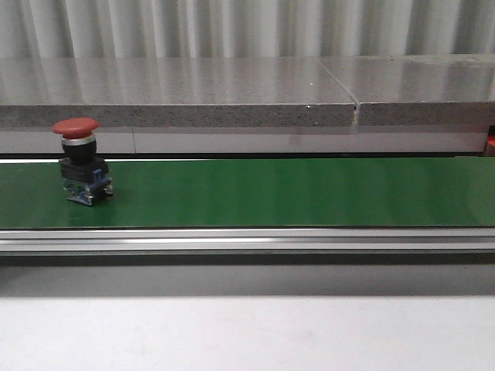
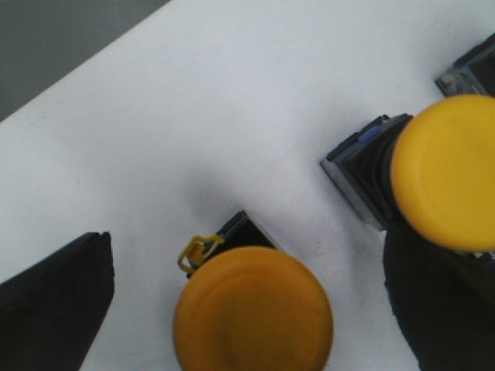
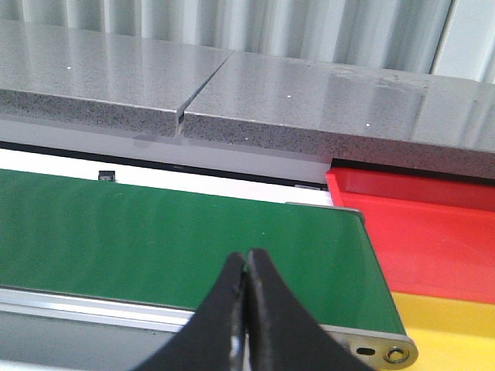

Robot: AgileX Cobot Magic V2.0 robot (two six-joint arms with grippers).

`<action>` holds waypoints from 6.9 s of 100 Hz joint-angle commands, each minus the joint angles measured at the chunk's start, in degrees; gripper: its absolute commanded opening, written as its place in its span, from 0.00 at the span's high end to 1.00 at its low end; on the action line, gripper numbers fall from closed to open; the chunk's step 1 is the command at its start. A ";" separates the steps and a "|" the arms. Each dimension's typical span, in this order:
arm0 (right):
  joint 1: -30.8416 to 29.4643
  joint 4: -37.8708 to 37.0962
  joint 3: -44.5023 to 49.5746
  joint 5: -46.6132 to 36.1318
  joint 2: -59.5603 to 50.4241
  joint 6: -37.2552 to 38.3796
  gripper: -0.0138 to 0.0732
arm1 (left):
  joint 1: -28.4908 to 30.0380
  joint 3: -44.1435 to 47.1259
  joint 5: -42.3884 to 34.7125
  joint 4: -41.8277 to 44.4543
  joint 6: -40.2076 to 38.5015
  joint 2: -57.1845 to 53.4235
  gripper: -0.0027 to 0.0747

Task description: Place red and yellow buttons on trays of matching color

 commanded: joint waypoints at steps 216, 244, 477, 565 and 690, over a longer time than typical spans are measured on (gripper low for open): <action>-0.12 -0.40 -0.32 -4.57 -0.83 -0.15 0.92 | -33.38 -17.26 13.72 -6.96 15.78 -4.59 0.89; -0.12 -0.40 -0.32 -4.57 -0.83 -0.15 0.92 | -33.38 -17.62 15.30 -6.96 16.69 -4.59 0.15; -0.12 5.89 -38.70 28.78 40.50 -0.15 0.92 | -43.08 17.38 -10.89 -8.39 20.93 -62.10 0.99; 4.06 7.63 -46.04 31.82 57.12 -1.79 0.12 | -43.08 17.38 -10.89 -8.39 20.93 -62.10 0.99; -3.14 6.83 -73.13 39.67 87.43 -2.79 0.67 | -43.08 17.38 -10.89 -8.39 20.93 -62.10 0.99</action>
